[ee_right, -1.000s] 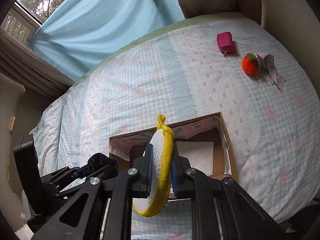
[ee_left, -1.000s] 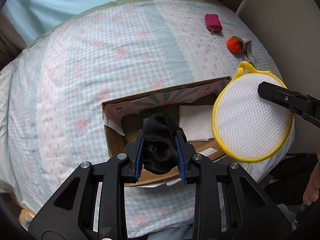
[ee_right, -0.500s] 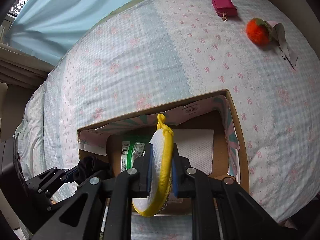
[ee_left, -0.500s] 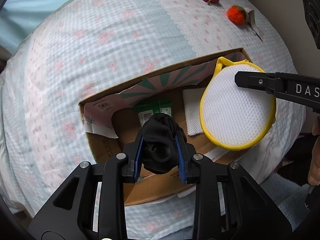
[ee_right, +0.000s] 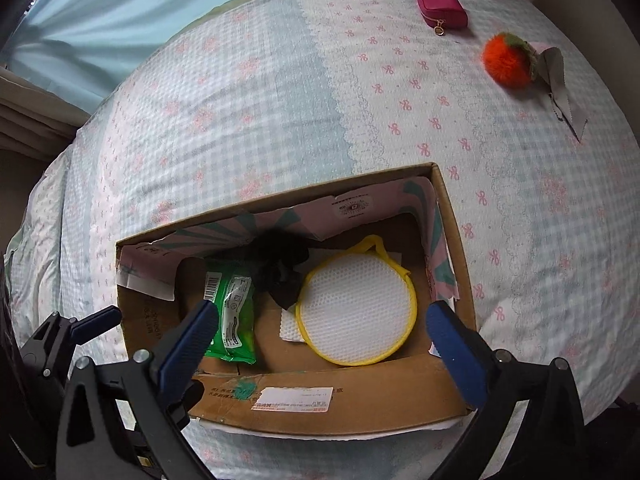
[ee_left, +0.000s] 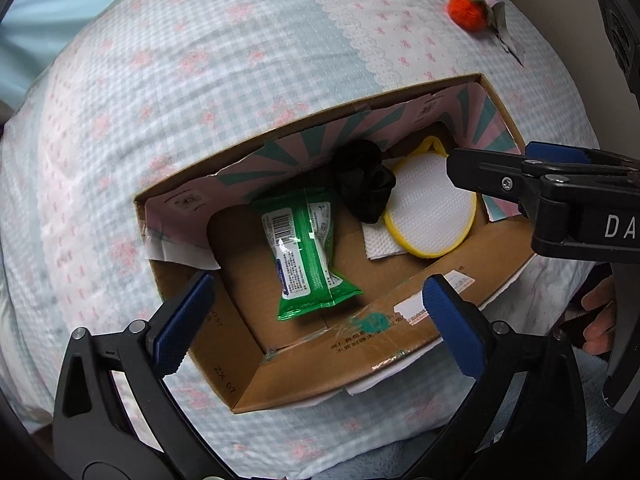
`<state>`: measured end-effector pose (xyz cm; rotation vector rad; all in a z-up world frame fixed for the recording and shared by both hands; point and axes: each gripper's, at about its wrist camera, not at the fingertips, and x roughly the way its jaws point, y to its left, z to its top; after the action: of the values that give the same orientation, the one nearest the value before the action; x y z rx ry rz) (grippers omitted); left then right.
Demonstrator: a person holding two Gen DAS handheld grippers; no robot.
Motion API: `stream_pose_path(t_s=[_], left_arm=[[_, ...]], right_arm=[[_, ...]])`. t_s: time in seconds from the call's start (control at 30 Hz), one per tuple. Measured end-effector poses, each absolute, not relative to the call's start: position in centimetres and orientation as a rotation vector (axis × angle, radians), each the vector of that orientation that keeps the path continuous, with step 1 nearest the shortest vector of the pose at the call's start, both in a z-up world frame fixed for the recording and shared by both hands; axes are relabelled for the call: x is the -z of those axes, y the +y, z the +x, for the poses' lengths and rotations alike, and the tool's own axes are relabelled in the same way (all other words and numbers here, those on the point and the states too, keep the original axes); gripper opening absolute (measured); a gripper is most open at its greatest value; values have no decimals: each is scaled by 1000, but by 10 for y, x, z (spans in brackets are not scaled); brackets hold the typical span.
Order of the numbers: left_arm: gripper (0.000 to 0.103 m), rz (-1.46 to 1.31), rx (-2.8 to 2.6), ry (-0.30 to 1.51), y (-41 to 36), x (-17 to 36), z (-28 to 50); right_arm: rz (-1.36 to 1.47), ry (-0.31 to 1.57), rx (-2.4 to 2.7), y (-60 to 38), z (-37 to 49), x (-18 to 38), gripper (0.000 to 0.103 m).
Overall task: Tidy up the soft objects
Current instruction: 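Lift both tools away from the box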
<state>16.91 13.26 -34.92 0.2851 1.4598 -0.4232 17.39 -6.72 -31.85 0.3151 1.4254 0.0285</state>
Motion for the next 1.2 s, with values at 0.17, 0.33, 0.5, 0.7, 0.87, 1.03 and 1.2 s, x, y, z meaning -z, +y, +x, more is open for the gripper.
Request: stream_pose_path(t_s=[0.17, 0.33, 0.5, 0.7, 0.87, 1.03, 1.2], left_arm=[[103, 270, 400, 1442, 137, 338, 163], [103, 247, 384, 1413, 145, 323, 154], [103, 224, 372, 1382, 151, 308, 140], [103, 195, 331, 1344, 161, 282, 125], [103, 125, 283, 1289, 173, 244, 114], [103, 99, 231, 1149, 173, 190, 102], [103, 51, 217, 1062, 164, 147, 99]], right_arm=[[278, 1397, -31, -62, 171, 304, 103], [294, 1372, -46, -57, 161, 290, 103], [282, 1342, -64, -52, 147, 272, 103], [242, 1297, -89, -53, 126, 230, 103], [212, 1218, -82, -69, 106, 177, 103], [198, 1121, -43, -97, 91, 125, 103], [174, 1048, 5, -123, 82, 82, 103]])
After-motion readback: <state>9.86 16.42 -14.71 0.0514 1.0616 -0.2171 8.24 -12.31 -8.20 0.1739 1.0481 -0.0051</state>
